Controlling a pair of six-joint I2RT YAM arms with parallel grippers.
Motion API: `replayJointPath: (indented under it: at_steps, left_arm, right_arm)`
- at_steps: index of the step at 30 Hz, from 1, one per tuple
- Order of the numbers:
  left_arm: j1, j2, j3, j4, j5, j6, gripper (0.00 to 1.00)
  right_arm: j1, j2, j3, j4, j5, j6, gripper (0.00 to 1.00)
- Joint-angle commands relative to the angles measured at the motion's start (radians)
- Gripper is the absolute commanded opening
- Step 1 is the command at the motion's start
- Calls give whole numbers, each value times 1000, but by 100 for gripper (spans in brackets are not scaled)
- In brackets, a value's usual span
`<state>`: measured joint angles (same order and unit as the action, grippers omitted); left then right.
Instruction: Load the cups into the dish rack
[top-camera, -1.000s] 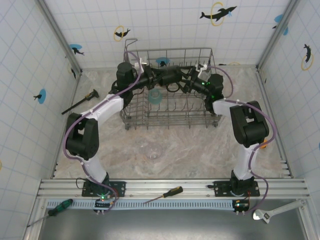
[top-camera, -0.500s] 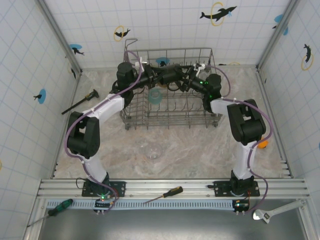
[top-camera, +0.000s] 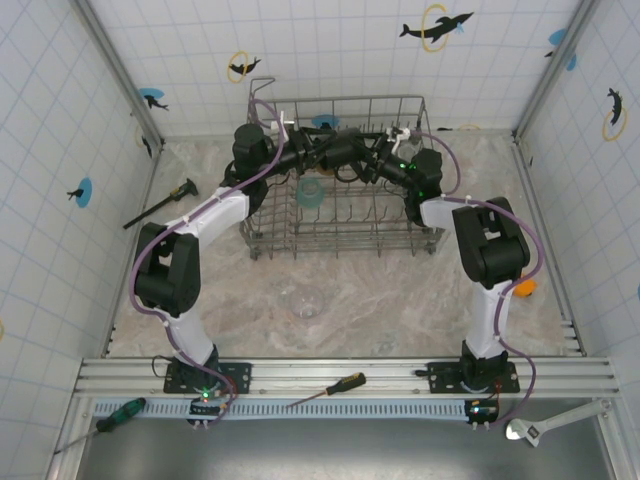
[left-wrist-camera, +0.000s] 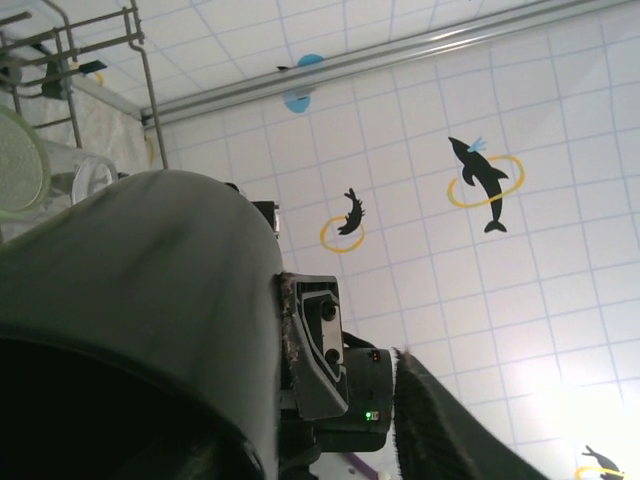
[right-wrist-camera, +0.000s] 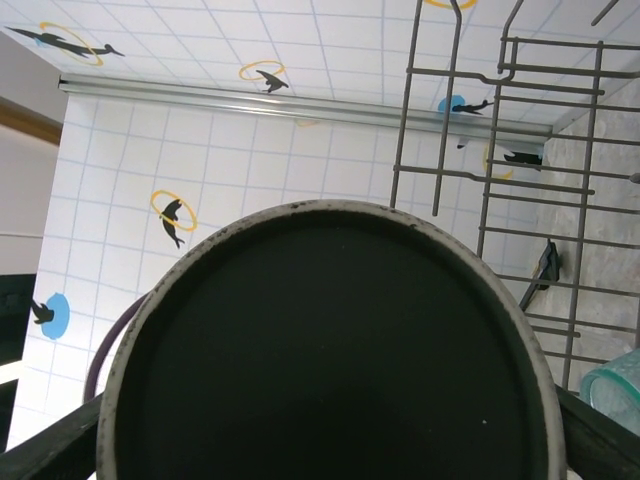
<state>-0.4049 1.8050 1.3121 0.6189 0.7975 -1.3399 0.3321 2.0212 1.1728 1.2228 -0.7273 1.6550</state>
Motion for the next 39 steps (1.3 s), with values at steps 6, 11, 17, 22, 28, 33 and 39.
replayJointPath:
  at_steps: [6,11,17,22,28,33,39]
  left_arm:
    - [-3,-57,16,-18,-28,63,74]
    - [2,-80,-19,-15,-37,60,90]
    - [9,-121,-55,-60,-62,99,97]
    - [27,-176,-82,-147,-94,167,97]
    - [57,-249,-115,-227,-146,226,97]
    - [92,-313,-121,-328,-184,284,98]
    - [164,-388,-142,-500,-276,369,98]
  right_arm:
    - [-25,-78,-4,22,32,-82,46]
    - [-42,-120,-21,-32,49,-115,46]
    - [-52,-159,-5,-132,45,-223,46]
    - [-55,-217,11,-335,52,-390,45]
    - [-56,-276,35,-562,92,-577,45]
    - [-53,-321,65,-752,157,-737,45]
    - [-40,-351,110,-961,251,-899,45]
